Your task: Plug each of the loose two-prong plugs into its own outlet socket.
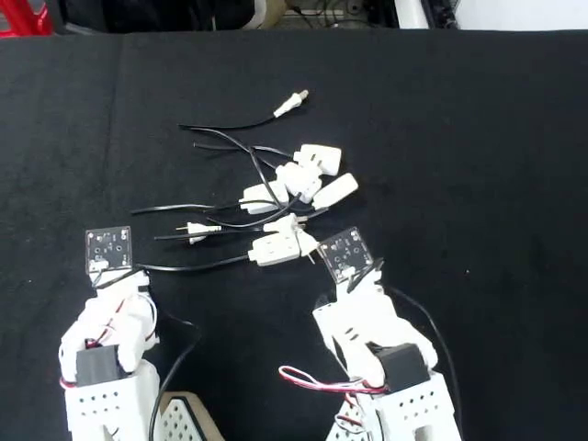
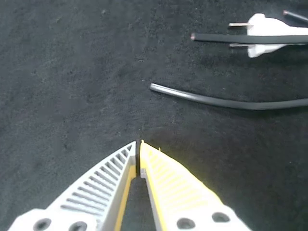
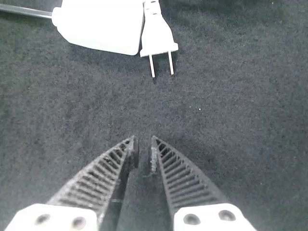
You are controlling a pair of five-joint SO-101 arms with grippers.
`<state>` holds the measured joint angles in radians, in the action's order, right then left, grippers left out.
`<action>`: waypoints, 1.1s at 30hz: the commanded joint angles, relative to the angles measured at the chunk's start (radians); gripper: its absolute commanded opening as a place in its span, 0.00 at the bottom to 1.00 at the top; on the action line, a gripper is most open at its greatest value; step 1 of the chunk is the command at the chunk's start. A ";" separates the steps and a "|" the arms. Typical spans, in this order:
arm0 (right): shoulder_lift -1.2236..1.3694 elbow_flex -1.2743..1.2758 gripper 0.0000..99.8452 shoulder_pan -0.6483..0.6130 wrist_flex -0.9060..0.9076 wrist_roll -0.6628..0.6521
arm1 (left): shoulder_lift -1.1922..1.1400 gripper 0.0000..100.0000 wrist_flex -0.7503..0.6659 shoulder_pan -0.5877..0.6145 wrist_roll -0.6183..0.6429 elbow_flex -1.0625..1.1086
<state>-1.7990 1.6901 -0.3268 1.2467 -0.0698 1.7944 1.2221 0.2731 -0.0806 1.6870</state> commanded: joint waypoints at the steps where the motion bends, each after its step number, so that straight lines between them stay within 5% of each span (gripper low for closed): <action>1: -0.058 -0.004 0.06 -0.009 0.002 0.002 | -0.008 0.03 0.005 -0.045 0.003 0.013; 17: -0.058 -0.004 0.06 -0.009 0.002 0.002 | -0.002 0.03 0.002 -0.450 0.006 0.013; 26: -0.058 -0.004 0.06 -0.009 0.002 0.002 | 0.000 0.03 -0.160 -0.460 -0.005 0.008; 33: -0.058 -0.004 0.06 -0.009 0.002 0.002 | -0.009 0.03 -0.203 -0.464 -0.160 -0.124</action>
<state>-1.7990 1.6901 -0.3268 1.2467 -0.0698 1.7914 1.0242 -0.1765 -0.2002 1.6717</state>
